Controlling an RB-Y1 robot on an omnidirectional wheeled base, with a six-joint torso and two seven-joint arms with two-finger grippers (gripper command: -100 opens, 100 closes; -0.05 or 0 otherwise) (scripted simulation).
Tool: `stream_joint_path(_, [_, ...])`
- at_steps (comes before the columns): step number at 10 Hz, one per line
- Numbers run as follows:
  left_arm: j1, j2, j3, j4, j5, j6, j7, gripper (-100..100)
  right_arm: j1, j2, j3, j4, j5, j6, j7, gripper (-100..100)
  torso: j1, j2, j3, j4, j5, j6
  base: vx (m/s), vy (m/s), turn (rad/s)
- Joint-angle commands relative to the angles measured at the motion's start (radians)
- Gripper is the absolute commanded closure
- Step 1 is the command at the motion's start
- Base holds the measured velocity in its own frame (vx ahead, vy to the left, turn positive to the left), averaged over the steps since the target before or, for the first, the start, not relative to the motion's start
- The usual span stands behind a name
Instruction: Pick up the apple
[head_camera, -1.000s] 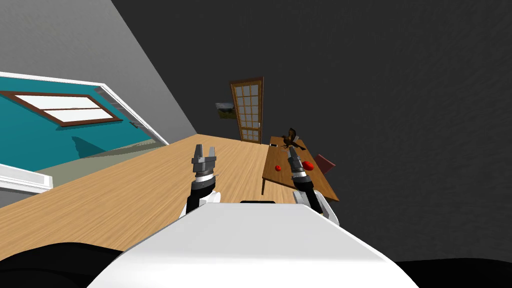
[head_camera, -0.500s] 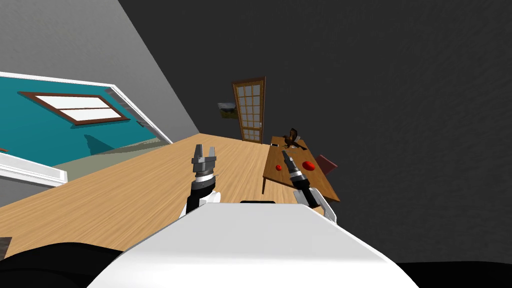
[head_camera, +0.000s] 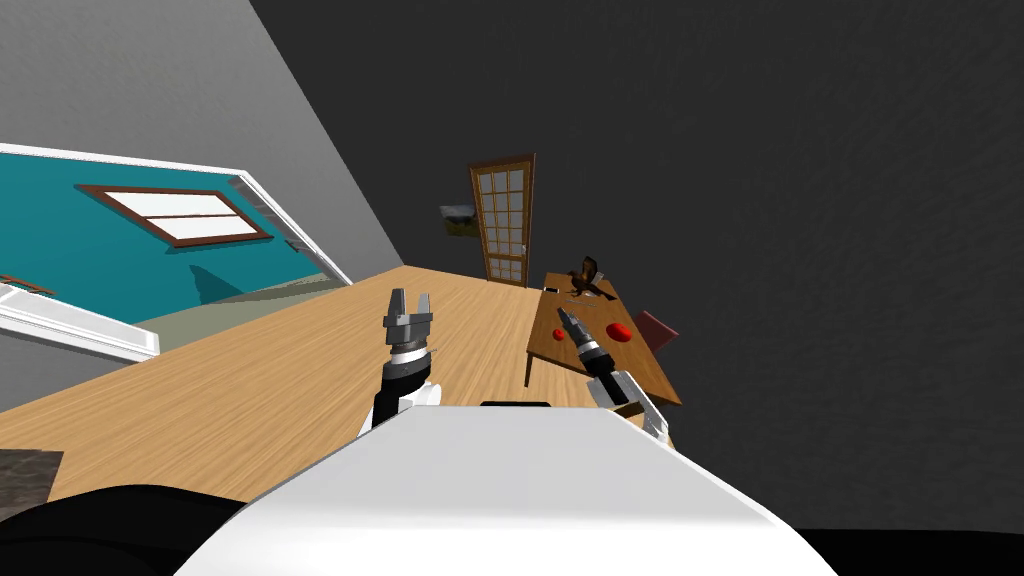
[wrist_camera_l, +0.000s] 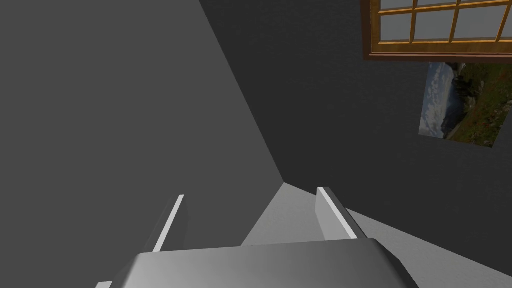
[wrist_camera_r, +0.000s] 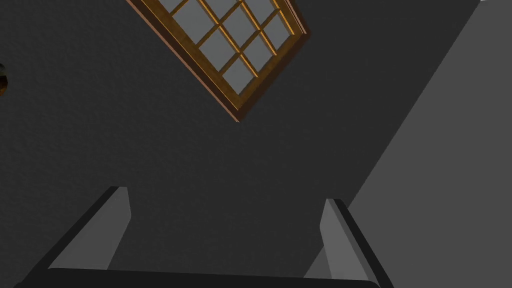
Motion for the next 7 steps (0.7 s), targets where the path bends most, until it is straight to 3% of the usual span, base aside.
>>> stream_joint_path(1, [0.000, 0.000, 0.000, 0.000, 0.000, 0.000, 0.000, 0, -0.023, -0.016, 0.013, 0.050, 0.050, 0.040, 0.041, -100, 0.000, 0.000, 0.000, 0.000, 0.000, 0.000, -0.030, -0.010, 0.067])
stream_joint_path(2, [0.000, 0.000, 0.000, 0.000, 0.000, 0.000, 0.000, 0, -0.023, -0.016, 0.013, 0.052, 0.068, 0.040, 0.041, -100, 0.000, 0.000, 0.000, 0.000, 0.000, 0.000, -0.025, -0.010, 0.039])
stream_joint_path(5, [0.000, 0.000, 0.000, 0.000, 0.000, 0.000, 0.000, 0, -0.069, -0.052, 0.032, 0.139, 0.158, 0.106, 0.111, -100, 0.000, 0.000, 0.000, 0.000, 0.000, 0.000, -0.026, -0.012, 0.070])
stream_joint_path(6, [0.000, 0.000, 0.000, 0.000, 0.000, 0.000, 0.000, 0, -0.069, -0.052, 0.032, 0.151, 0.177, 0.106, 0.111, -100, 0.000, 0.000, 0.000, 0.000, 0.000, 0.000, -0.020, -0.013, 0.043])
stream_joint_path(7, [0.000, 0.000, 0.000, 0.000, 0.000, 0.000, 0.000, 0, -0.091, -0.069, 0.043, 0.195, 0.212, 0.141, 0.148, -100, 0.000, 0.000, 0.000, 0.000, 0.000, 0.000, -0.030, -0.016, 0.096])
